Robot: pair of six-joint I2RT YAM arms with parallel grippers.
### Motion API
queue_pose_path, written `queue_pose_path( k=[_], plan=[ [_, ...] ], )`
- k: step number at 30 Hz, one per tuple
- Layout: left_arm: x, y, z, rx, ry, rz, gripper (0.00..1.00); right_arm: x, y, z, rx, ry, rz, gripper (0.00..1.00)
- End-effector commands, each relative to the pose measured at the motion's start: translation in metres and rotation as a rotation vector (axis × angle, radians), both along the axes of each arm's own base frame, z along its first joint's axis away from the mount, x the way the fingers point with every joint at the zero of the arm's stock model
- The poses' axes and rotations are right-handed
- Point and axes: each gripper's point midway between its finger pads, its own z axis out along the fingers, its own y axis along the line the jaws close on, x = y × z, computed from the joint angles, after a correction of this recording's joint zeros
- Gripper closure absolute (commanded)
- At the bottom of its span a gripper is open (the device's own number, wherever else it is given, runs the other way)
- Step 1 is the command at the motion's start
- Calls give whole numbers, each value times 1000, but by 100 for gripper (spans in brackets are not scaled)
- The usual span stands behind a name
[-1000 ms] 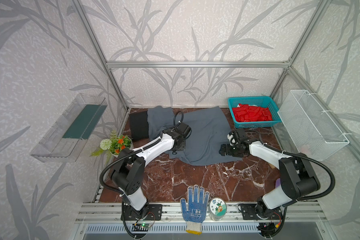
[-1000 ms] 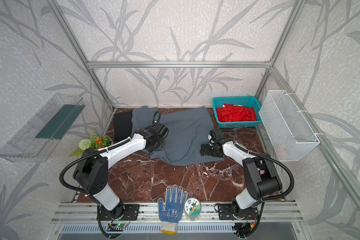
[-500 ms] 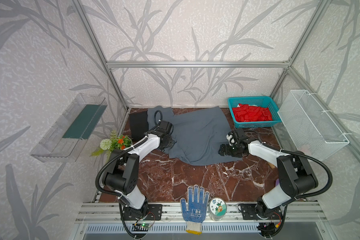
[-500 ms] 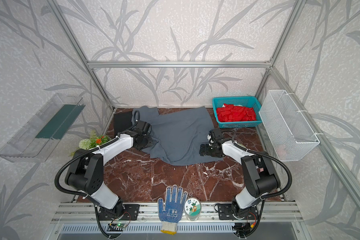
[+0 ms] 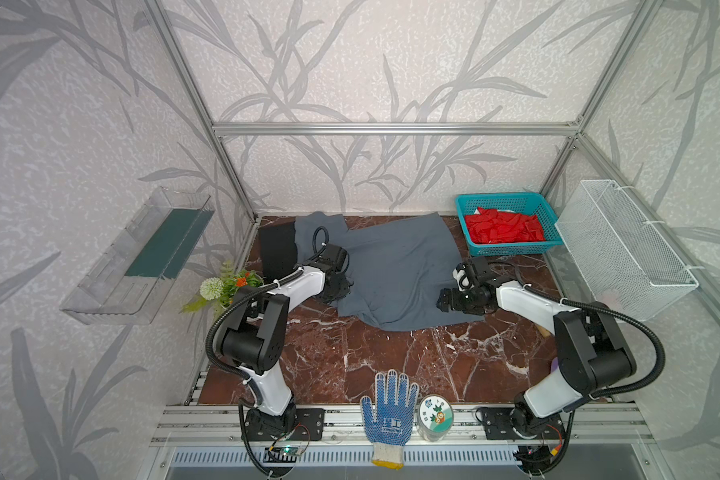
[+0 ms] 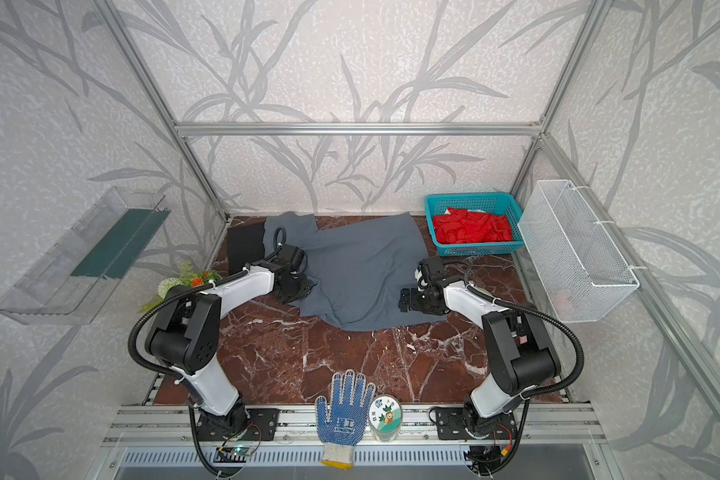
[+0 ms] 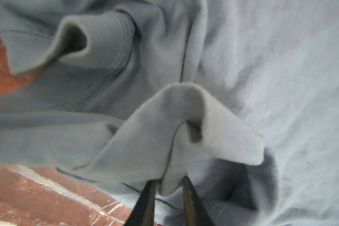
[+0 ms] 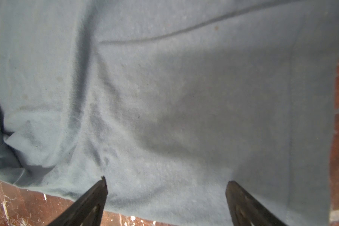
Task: Fold and stack the t-shirts
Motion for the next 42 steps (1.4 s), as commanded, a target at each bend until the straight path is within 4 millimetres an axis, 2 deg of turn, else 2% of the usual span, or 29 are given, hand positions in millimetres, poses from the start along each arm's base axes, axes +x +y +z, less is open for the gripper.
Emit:
queue_pose_path(
  k=[1,6,9,11,17,21,24,26,28,32,34,37,41,42],
  plan=[
    [11,0,7,5,-33,16,82,2,1,9,11,-11,0,5],
    [10,2,14,7,-42,15,99,1,2,8,17,-9,-1,5],
    [-1,7,25,21,-42,24,100,1,1,9,11,-11,-3,5],
    [-16,15,36,34,-37,37,100,0,-3,10,-1,-11,-15,5],
    [-86,43,64,78,-15,116,100,-5,-17,6,-26,-9,-63,5],
    [-135,56,71,66,-4,164,100,-11,-19,1,-16,10,-59,5],
    [-169,61,72,15,-7,209,100,-15,-14,5,10,5,-37,5],
    [-193,72,74,17,-3,265,100,-17,-11,9,17,-7,-25,5],
    [-209,83,79,36,-39,316,100,-20,-8,12,21,-19,-16,5],
    [-227,108,94,95,-107,457,100,-24,-1,13,41,-21,-2,5],
    [-225,117,110,99,-221,491,100,-25,4,17,48,-28,8,5],
    [-213,108,134,-11,-341,486,100,-27,6,21,46,-38,14,5],
    [-198,77,155,-120,-328,379,100,-24,7,22,47,-46,10,5],
    [-198,75,156,-132,-322,385,100,-23,8,22,50,-44,14,5]
  ],
)
